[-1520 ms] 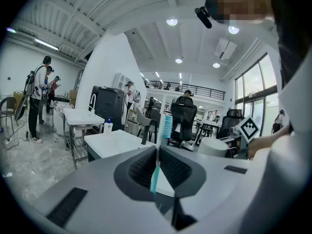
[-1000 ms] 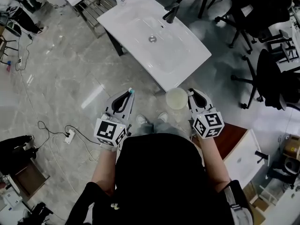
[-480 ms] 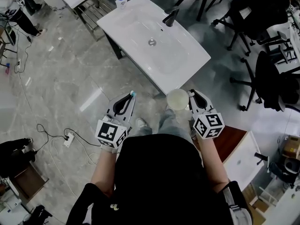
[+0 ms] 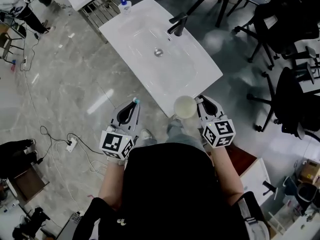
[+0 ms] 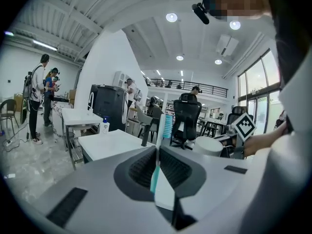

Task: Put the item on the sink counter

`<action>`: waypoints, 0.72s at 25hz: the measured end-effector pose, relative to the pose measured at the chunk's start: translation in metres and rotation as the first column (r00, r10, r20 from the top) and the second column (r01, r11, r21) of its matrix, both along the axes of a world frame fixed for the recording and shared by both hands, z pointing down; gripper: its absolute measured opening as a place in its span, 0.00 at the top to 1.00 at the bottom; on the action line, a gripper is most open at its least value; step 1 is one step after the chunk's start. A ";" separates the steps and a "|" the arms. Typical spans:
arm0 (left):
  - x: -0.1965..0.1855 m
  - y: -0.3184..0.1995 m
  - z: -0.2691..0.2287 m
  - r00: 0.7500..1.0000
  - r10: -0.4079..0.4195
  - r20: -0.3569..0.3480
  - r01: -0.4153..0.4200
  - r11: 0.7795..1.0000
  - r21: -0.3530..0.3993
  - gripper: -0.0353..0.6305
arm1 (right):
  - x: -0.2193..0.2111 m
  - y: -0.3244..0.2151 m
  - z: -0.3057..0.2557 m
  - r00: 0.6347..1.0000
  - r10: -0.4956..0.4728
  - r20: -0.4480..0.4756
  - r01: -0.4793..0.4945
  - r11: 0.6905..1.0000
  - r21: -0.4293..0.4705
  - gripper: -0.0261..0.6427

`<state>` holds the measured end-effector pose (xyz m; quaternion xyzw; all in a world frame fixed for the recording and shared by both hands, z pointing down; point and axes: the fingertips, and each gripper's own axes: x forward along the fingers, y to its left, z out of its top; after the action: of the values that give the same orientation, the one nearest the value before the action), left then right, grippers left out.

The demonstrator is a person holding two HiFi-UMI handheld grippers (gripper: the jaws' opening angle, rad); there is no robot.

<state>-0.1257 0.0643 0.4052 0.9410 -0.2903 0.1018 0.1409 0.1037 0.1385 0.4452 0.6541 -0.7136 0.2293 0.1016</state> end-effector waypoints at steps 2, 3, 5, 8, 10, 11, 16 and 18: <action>0.015 -0.005 0.001 1.000 -0.026 0.014 0.026 1.000 -0.004 0.89 | 0.019 -0.011 0.001 1.000 -0.020 0.006 0.020 1.000 0.002 0.89; 0.021 -0.007 0.001 0.999 -0.039 0.018 0.039 0.999 -0.005 0.89 | 0.028 -0.016 0.002 0.999 -0.031 0.009 0.031 1.000 0.003 0.89; 0.034 -0.008 0.001 0.998 -0.063 0.023 0.063 0.998 -0.007 0.89 | 0.045 -0.025 0.006 0.999 -0.048 0.018 0.048 0.999 0.005 0.89; 0.051 -0.008 0.002 0.995 -0.098 0.028 0.098 0.995 -0.012 0.89 | 0.066 -0.034 0.011 0.997 -0.073 0.037 0.073 0.997 0.002 0.89; 0.060 -0.009 0.001 0.991 -0.125 0.040 0.125 0.992 -0.011 0.89 | 0.077 -0.041 0.014 0.995 -0.091 0.050 0.091 0.996 0.001 0.89; 0.063 -0.010 0.001 0.989 -0.139 0.045 0.139 0.990 -0.011 0.89 | 0.082 -0.044 0.015 0.993 -0.101 0.055 0.101 0.995 0.001 0.89; 0.079 -0.018 0.004 0.980 -0.188 0.064 0.189 0.982 -0.011 0.89 | 0.104 -0.057 0.023 0.988 -0.136 0.070 0.137 0.991 -0.007 0.89; 0.084 -0.021 0.006 0.977 -0.199 0.070 0.200 0.980 -0.013 0.89 | 0.110 -0.060 0.028 0.987 -0.144 0.075 0.146 0.989 -0.018 0.89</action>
<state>-0.0421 0.0431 0.4111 0.9016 -0.3870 0.1223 0.1496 0.2136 0.0788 0.4733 0.5903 -0.7599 0.2535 0.0991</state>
